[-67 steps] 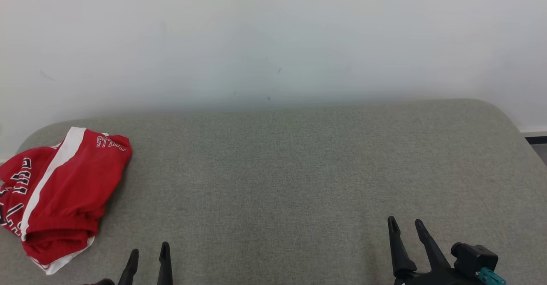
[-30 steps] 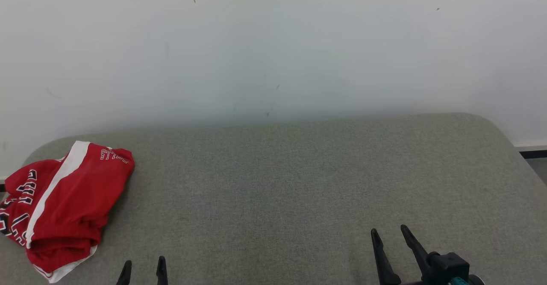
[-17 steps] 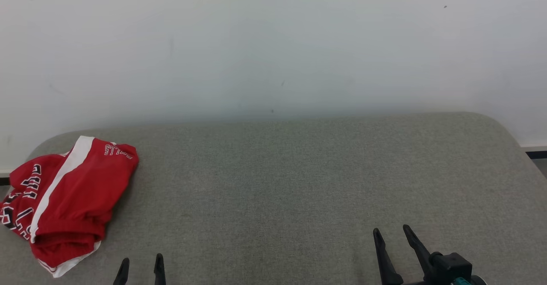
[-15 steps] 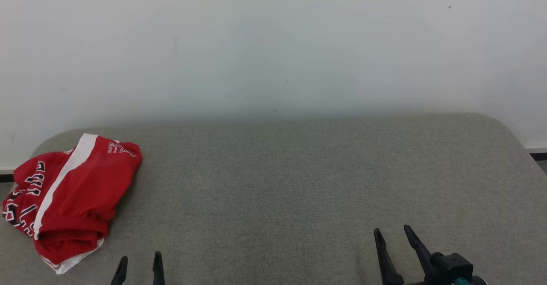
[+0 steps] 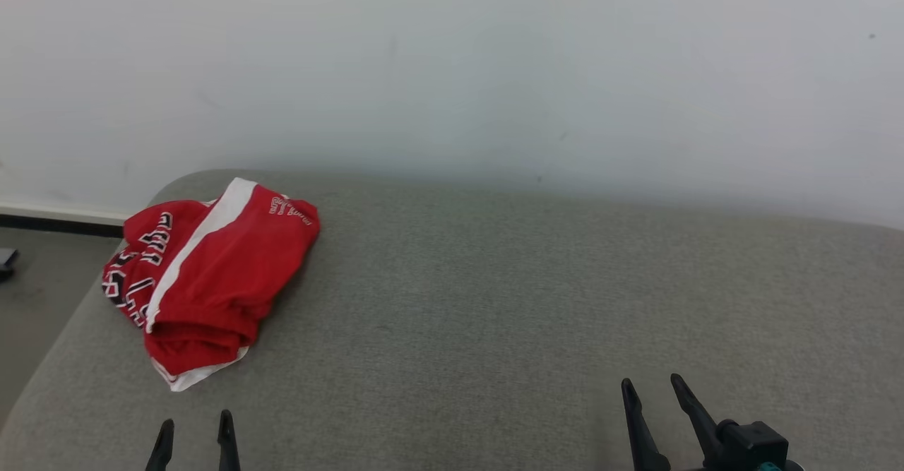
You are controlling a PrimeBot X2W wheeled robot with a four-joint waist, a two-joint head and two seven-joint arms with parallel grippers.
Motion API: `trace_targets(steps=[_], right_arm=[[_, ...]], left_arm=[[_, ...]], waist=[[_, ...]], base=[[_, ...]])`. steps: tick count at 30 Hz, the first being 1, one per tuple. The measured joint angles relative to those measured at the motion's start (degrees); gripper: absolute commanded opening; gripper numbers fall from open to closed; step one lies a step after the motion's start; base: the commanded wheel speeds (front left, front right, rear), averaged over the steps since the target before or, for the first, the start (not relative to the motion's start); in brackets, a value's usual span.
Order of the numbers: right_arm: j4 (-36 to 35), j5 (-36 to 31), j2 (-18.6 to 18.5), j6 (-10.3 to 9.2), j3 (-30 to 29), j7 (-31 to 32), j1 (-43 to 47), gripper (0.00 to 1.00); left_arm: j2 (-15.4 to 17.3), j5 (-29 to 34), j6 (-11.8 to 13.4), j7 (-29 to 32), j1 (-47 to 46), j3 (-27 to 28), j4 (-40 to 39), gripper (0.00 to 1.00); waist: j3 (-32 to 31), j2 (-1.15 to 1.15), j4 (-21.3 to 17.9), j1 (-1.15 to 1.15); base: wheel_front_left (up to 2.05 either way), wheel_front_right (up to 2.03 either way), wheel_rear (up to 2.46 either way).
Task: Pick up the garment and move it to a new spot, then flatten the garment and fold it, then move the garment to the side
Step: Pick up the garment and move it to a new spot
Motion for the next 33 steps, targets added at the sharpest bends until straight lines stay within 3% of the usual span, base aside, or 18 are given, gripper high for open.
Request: trace_targets(steps=[11, 17, 28, 33], right_arm=[[-0.5, 2.1, 0.0, 0.00, 1.3, 0.0, 0.5, 1.00], [-0.2, 2.5, 0.0, 0.00, 3.4, 0.0, -0.5, 1.00], [1.1, 2.6, 0.0, 0.00, 5.2, 0.0, -2.2, 1.00], [1.2, 2.7, 0.0, 0.00, 5.6, 0.0, -2.2, 1.00]], left_arm=[[0.2, 1.9, -0.1, 0.0, 2.9, 3.4, -2.1, 1.00], [0.2, 1.6, 1.2, 0.0, 4.6, 5.7, -4.6, 1.00], [0.2, 0.9, 2.9, 0.0, 6.1, 6.1, -7.0, 1.00], [0.1, -0.8, 3.0, 0.1, 5.6, 5.3, -4.2, 1.00]], waist=[[-0.4, 0.00, 9.8, 0.00], [-0.2, -0.01, 14.6, 0.00], [1.1, 0.00, 16.4, 0.00], [0.9, 0.00, 16.1, 0.00]], base=[[0.00, 0.00, 0.00], [0.00, 0.00, 0.00], [0.00, 0.00, 0.00], [0.00, 0.00, 0.00]])
